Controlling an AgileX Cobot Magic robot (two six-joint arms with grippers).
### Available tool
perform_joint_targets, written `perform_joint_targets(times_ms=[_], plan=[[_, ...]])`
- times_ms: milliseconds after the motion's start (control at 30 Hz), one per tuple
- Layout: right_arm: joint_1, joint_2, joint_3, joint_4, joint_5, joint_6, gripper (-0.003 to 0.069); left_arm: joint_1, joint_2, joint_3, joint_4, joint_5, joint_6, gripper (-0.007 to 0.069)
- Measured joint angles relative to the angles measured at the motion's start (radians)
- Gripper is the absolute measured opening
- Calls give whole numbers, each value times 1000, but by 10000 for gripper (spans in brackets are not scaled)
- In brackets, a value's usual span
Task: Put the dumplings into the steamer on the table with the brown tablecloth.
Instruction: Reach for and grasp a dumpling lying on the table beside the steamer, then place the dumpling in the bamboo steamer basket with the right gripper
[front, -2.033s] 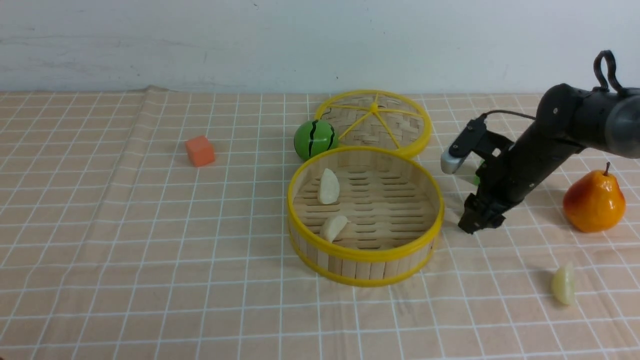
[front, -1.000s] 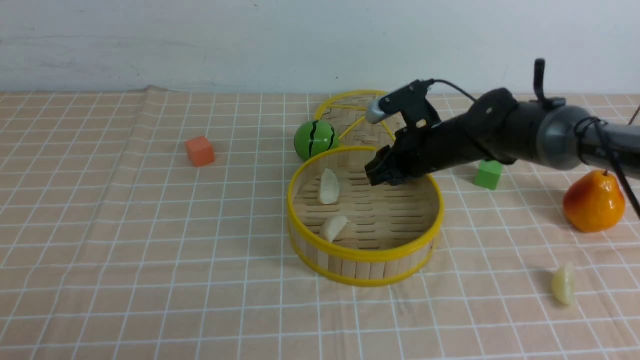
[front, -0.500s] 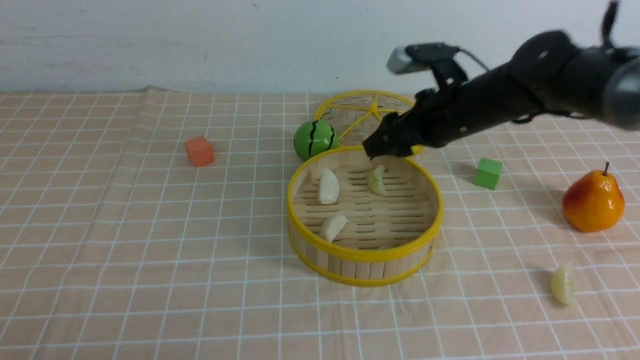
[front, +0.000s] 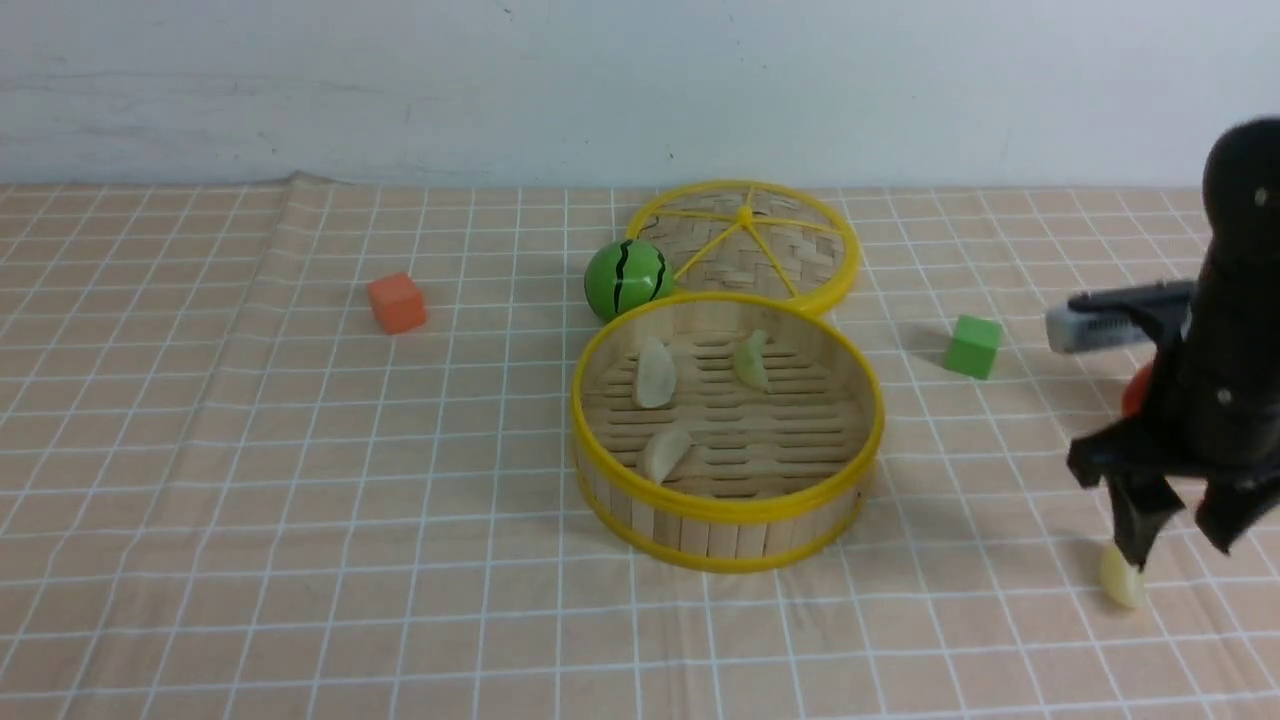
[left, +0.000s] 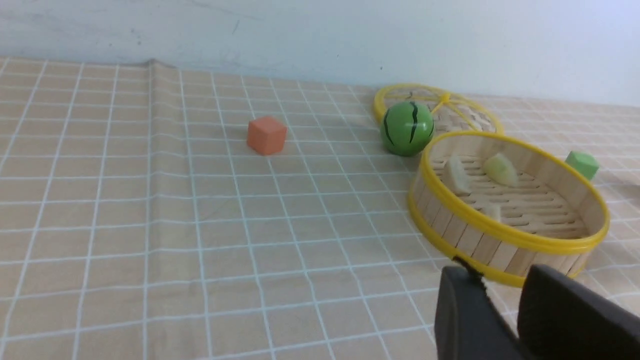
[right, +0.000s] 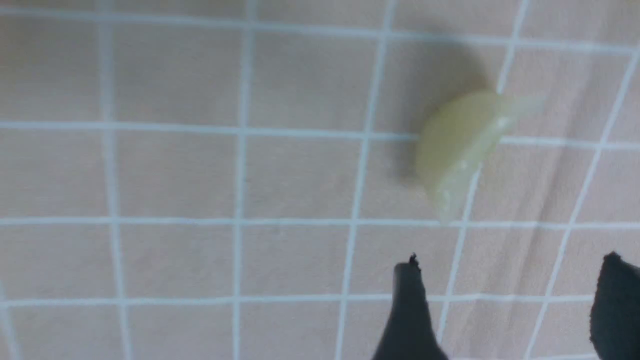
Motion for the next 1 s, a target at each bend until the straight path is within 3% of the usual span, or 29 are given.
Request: perform_joint_targets(times_ms=[267,333,467,500,633,800,1000], plan=[[0,4,235,-76,-421,104,436,0,2,17,5,-6,0,165],[0,11,252,-95,-455,113,420,0,2,17,5,-6,0,165],[2,19,263,-110,-482,125,309,0,2,17,6,-1,0,165],[3,18,263,-109,-487,124,244,0,2,17,6,0,0,165],[5,-3,258,-109,-476,108,240,0,2,17,6,0,0,165],[62,-110,187,-52,-434,-10,240,0,2,18,7,-7,0,165],[219,-157,76,219,-512,-219,240,0,2,18,22,-8,0,165]])
